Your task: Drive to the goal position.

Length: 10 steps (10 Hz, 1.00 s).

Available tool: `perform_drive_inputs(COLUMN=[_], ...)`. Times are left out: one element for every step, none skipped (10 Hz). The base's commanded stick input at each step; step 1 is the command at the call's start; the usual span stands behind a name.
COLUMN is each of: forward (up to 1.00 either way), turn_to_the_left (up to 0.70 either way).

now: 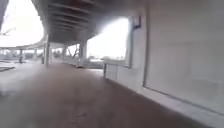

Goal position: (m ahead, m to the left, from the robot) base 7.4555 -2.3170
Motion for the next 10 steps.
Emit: perform_drive_inputs(forward=[0.70, 0.70, 0.70, 0.70, 0.70, 0.70, 0.70, 0.70, 0.70, 0.70], turn_to_the_left=[0.00, 0.00, 0.00, 0.00, 0.00, 0.00, -0.14, -0.14, -0.14, -0.14])
